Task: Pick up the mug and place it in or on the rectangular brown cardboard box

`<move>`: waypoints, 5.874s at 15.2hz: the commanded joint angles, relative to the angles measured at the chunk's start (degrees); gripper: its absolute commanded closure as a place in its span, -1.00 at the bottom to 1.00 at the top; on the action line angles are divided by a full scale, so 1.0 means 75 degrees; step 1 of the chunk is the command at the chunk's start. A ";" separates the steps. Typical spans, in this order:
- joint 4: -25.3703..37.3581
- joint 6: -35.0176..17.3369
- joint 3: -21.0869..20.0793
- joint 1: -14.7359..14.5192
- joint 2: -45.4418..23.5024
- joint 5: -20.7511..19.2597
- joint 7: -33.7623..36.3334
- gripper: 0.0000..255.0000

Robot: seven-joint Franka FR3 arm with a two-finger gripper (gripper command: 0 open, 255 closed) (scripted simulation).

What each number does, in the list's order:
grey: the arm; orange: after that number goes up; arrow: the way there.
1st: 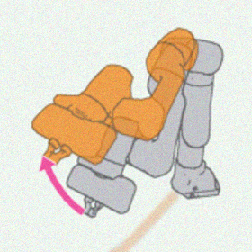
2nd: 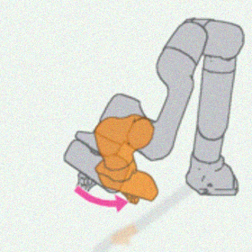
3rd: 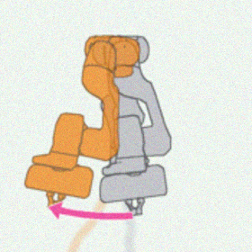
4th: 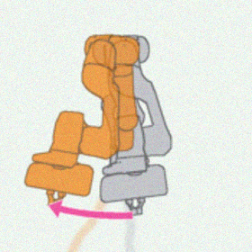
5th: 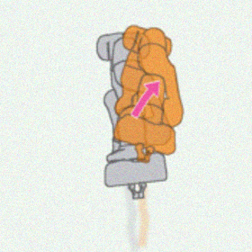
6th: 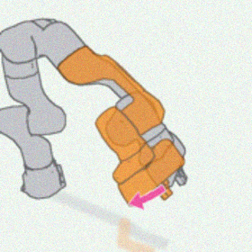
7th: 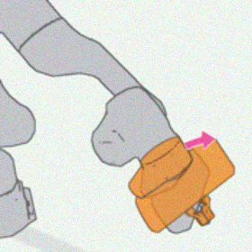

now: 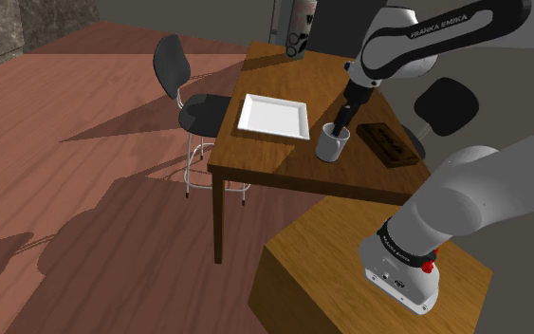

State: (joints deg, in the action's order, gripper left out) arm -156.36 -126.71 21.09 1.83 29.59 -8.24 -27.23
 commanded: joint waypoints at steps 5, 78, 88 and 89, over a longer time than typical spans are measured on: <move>-0.0180 -0.0477 0.0078 -0.0046 -0.0293 0.0023 -0.0039 -1.00; 0.2231 0.1537 0.3213 0.1048 -0.0293 -0.1356 -0.3632 1.00; 0.1994 0.1113 0.3389 0.0998 -0.0487 -0.1356 -0.3685 1.00; 0.1994 0.1113 0.3389 0.0998 -0.0487 -0.1356 -0.3685 1.00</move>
State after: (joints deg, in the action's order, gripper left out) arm -141.40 -118.36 46.50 9.32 25.94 -18.41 -54.86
